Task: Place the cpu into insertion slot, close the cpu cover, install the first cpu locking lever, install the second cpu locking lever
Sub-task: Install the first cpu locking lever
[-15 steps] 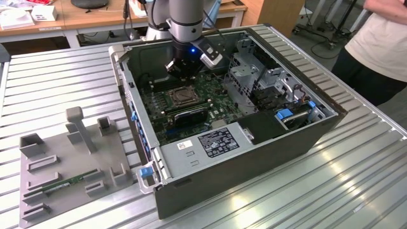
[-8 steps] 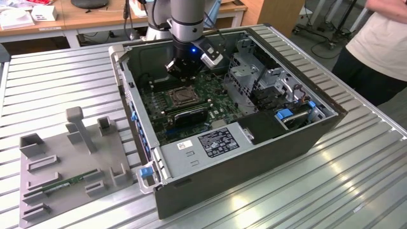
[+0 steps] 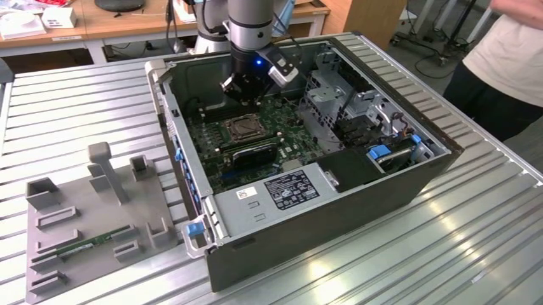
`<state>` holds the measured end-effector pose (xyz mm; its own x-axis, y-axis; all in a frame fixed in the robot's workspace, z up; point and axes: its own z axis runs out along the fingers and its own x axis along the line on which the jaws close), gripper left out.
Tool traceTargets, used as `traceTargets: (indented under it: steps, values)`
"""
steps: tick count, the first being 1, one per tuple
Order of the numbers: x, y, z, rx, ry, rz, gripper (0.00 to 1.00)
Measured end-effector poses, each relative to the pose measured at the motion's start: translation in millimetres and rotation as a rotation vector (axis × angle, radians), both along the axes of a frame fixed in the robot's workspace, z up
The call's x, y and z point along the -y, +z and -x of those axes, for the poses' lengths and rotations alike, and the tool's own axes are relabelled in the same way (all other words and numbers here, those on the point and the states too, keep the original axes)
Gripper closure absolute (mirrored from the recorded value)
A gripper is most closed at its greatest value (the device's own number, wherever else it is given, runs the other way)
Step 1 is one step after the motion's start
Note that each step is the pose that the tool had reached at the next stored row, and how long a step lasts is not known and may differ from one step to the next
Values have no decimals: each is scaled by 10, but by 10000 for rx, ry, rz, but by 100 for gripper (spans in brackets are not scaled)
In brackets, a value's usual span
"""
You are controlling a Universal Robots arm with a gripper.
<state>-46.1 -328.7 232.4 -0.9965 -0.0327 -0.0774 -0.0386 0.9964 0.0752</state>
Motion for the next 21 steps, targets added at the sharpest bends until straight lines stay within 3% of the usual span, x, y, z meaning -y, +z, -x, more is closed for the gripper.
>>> traceTargets:
  steps: [5,12,18,21]
  values:
    - [1,85,0,-1,0,33,89]
    - [2,85,8,0,-3,36,89]
    - [11,83,114,0,-1,64,89]
    - [37,83,139,-1,2,86,89]
